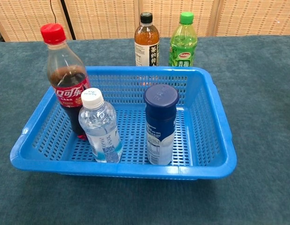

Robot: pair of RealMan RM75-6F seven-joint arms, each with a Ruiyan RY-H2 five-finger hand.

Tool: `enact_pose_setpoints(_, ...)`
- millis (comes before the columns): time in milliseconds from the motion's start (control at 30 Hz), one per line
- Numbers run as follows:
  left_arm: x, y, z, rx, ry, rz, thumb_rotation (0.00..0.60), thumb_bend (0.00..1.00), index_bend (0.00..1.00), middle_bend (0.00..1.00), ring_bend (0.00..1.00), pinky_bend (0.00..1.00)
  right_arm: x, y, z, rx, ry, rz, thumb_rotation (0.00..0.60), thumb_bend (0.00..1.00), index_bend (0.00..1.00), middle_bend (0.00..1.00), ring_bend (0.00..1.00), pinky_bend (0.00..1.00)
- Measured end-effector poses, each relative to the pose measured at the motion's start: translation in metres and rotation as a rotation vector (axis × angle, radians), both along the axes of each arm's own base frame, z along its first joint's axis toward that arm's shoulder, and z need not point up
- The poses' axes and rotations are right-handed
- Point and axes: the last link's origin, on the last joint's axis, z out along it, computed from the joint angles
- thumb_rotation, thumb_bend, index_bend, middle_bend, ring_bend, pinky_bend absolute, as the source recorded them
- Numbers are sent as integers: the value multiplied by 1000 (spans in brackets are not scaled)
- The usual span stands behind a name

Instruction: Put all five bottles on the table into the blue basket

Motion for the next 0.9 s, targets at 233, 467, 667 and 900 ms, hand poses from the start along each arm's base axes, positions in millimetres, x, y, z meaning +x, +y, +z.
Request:
enact_pose_setpoints(233, -31, -12, 21, 116, 132, 154, 600, 238, 0, 0, 0, 0, 22, -40, -24, 83, -116, 12, 600, 0, 0, 0, 0, 0)
enact_pose_setpoints(467, -47, -24, 27, 185, 162, 241, 600, 238, 0, 0, 0, 0, 42, -66, -52, 181, -180, -3, 600, 0, 0, 0, 0, 0)
enact_pose_setpoints(667, -52, -39, 27, 261, 143, 291, 600, 238, 0, 0, 0, 0, 69, -85, -81, 250, -238, -2, 600, 0, 0, 0, 0, 0)
enact_pose_setpoints(900, -55, -38, 23, 257, 129, 316, 600, 238, 0, 0, 0, 0, 93, -96, -103, 275, -264, 18, 600, 0, 0, 0, 0, 0)
